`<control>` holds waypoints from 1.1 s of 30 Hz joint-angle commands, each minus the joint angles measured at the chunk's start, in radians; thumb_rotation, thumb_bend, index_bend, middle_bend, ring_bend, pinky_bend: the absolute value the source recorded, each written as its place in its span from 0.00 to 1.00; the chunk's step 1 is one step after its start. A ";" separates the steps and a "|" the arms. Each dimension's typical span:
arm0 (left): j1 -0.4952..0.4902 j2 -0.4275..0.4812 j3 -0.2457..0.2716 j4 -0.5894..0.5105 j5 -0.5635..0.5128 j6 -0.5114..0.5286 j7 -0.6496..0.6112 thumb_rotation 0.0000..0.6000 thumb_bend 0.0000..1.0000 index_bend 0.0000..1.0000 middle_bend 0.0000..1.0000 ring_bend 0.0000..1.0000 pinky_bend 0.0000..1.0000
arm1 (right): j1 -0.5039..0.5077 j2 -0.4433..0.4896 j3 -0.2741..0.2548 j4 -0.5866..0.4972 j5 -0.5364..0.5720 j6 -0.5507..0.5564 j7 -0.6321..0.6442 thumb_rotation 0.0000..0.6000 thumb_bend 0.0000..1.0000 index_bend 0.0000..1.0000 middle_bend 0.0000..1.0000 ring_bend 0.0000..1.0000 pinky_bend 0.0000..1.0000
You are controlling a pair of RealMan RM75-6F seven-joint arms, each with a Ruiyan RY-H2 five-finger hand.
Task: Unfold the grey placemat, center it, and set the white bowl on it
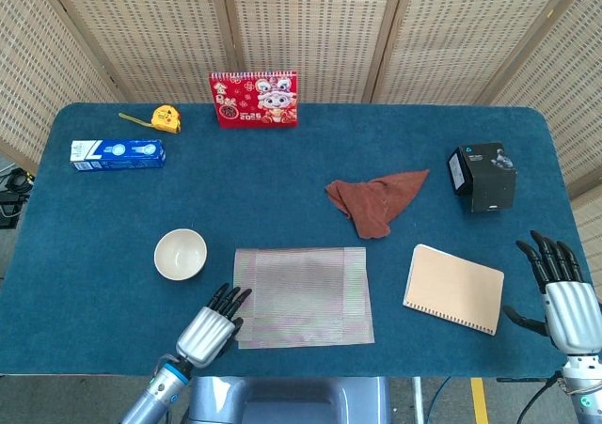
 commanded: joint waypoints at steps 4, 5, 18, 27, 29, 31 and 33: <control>-0.003 0.003 -0.001 0.000 0.001 0.004 -0.001 1.00 0.41 0.57 0.00 0.00 0.00 | 0.000 0.002 -0.001 -0.001 0.000 -0.002 0.007 1.00 0.10 0.14 0.00 0.00 0.00; -0.003 0.003 -0.001 0.000 0.001 0.004 -0.002 1.00 0.43 0.57 0.00 0.00 0.00 | 0.001 0.002 -0.001 -0.001 0.000 -0.003 0.008 1.00 0.10 0.14 0.00 0.00 0.00; -0.011 0.020 -0.005 -0.017 0.006 0.017 -0.014 1.00 0.45 0.57 0.00 0.00 0.00 | 0.001 0.003 -0.003 -0.003 -0.002 -0.004 0.011 1.00 0.10 0.14 0.00 0.00 0.00; -0.024 0.051 -0.030 -0.076 0.005 0.034 -0.011 1.00 0.45 0.57 0.00 0.00 0.00 | 0.001 0.003 -0.003 -0.003 -0.001 -0.006 0.013 1.00 0.10 0.14 0.00 0.00 0.00; -0.030 0.062 -0.041 -0.099 0.002 0.034 -0.003 1.00 0.45 0.57 0.00 0.00 0.00 | 0.001 0.003 -0.002 -0.003 0.000 -0.005 0.012 1.00 0.10 0.14 0.00 0.00 0.00; -0.035 0.070 -0.053 -0.115 -0.002 0.035 0.002 1.00 0.45 0.58 0.00 0.00 0.00 | 0.001 0.003 -0.002 -0.003 0.001 -0.005 0.011 1.00 0.10 0.14 0.00 0.00 0.00; -0.046 0.080 -0.074 -0.136 -0.011 0.031 0.010 1.00 0.45 0.58 0.00 0.00 0.00 | 0.001 0.003 -0.002 -0.003 0.002 -0.005 0.011 1.00 0.10 0.14 0.00 0.00 0.00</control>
